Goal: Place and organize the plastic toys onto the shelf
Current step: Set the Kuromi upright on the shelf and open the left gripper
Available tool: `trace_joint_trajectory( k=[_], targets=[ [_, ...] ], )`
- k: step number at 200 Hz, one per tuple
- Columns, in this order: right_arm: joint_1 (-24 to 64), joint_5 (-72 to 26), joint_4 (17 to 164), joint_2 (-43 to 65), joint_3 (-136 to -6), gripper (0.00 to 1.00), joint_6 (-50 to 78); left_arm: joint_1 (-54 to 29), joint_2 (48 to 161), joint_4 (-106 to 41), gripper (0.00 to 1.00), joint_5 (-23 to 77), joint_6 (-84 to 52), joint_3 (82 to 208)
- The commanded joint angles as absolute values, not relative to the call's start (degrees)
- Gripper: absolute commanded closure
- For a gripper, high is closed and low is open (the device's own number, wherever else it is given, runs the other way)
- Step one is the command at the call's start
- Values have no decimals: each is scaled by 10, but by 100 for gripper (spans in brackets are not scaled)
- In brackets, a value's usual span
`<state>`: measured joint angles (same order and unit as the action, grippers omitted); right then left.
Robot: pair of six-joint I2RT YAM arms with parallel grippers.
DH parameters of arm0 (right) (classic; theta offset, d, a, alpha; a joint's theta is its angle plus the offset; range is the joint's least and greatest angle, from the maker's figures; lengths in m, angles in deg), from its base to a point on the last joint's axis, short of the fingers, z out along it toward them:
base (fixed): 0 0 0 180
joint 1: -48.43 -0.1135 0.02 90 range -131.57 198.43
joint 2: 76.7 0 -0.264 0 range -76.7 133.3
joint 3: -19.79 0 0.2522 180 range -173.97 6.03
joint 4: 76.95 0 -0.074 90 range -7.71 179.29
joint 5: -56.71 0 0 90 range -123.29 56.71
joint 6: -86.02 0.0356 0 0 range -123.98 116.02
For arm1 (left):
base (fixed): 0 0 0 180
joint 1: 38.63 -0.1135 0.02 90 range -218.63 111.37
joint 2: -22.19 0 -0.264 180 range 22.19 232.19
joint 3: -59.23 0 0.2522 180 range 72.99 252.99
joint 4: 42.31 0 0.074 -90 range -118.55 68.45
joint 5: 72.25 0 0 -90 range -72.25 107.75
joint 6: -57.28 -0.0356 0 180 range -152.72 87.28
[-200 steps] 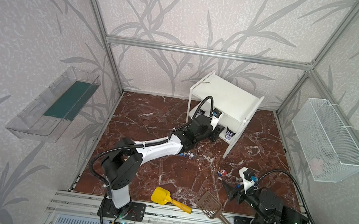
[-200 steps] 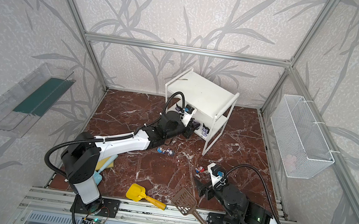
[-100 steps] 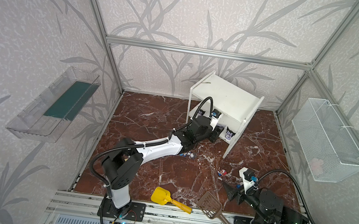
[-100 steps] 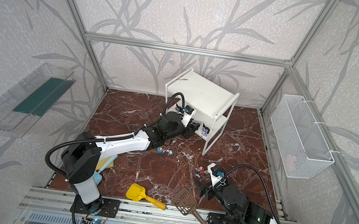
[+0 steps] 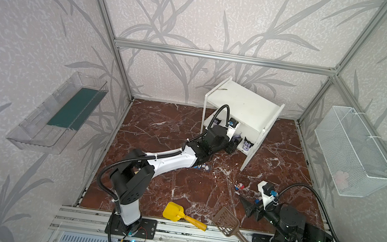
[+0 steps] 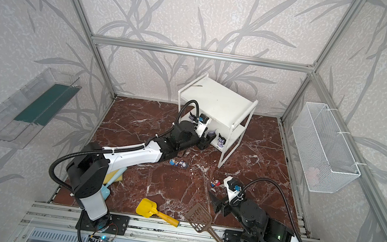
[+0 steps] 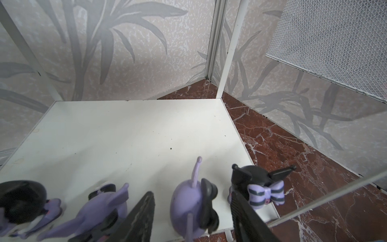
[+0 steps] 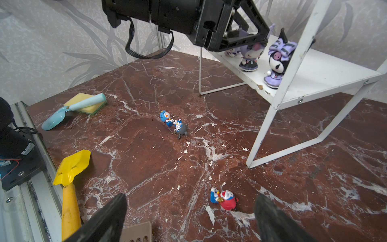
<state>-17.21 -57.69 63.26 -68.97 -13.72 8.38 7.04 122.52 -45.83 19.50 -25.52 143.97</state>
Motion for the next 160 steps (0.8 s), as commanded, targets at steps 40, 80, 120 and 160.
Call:
trace_joint_trajectory(
  k=[40, 80, 120, 160],
  targets=[
    [-176, -575, 636, -698, -133, 5, 84, 66, 1232, -459, 37, 180, -263, 1435],
    [-176, -575, 636, -698, -132, 5, 83, 66, 1219, -457, 33, 175, -272, 1431],
    [-175, -575, 637, -698, -132, 5, 82, 67, 1202, -450, 33, 168, -276, 1425],
    [-175, -574, 638, -698, -132, 5, 82, 66, 1184, -449, 33, 161, -280, 1409]
  ],
)
